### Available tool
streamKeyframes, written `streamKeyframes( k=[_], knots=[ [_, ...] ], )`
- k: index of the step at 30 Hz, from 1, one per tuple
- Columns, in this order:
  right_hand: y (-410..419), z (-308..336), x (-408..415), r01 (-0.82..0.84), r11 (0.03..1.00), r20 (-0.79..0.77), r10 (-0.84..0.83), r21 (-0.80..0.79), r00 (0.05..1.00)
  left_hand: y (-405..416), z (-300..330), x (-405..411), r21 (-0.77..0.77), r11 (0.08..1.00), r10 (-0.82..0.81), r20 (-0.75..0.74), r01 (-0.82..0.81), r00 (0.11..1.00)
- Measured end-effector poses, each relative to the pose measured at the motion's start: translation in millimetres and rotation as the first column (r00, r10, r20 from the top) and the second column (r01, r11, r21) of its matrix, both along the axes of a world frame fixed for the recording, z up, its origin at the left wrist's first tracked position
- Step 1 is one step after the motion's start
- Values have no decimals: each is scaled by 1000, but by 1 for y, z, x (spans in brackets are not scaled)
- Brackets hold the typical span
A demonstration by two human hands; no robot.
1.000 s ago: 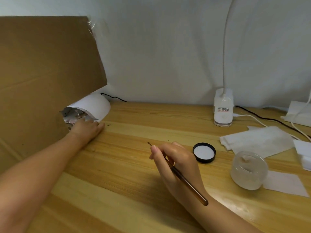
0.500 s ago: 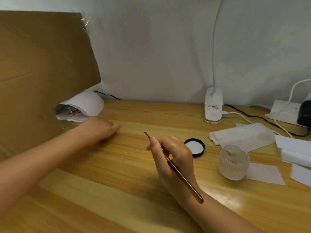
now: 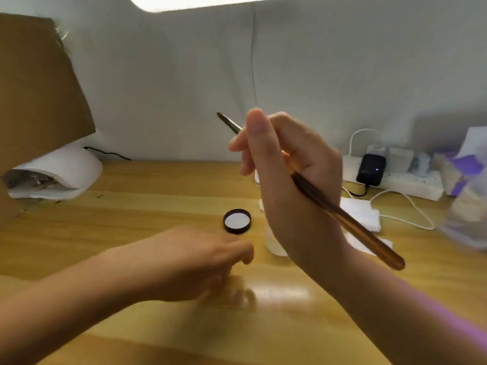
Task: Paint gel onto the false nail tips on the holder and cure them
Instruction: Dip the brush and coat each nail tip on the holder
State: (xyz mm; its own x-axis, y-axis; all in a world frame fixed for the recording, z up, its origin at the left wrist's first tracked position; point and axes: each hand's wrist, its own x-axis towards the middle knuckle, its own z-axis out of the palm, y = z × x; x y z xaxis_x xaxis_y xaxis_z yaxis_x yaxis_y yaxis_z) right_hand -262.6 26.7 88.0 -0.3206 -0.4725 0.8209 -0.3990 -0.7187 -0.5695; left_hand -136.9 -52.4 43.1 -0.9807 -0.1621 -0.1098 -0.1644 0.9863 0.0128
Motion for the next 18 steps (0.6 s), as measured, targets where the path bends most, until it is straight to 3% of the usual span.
streamKeyframes(
  k=[7,18],
  knots=[
    [43,-7,-74,237,968,-71,-232,78,970,54,-10,-75,335,942,43,-221,35,974],
    [91,-61,-135,401,860,12,-427,316,904,101,-27,-153,315,949,96,-292,1,952]
  ],
)
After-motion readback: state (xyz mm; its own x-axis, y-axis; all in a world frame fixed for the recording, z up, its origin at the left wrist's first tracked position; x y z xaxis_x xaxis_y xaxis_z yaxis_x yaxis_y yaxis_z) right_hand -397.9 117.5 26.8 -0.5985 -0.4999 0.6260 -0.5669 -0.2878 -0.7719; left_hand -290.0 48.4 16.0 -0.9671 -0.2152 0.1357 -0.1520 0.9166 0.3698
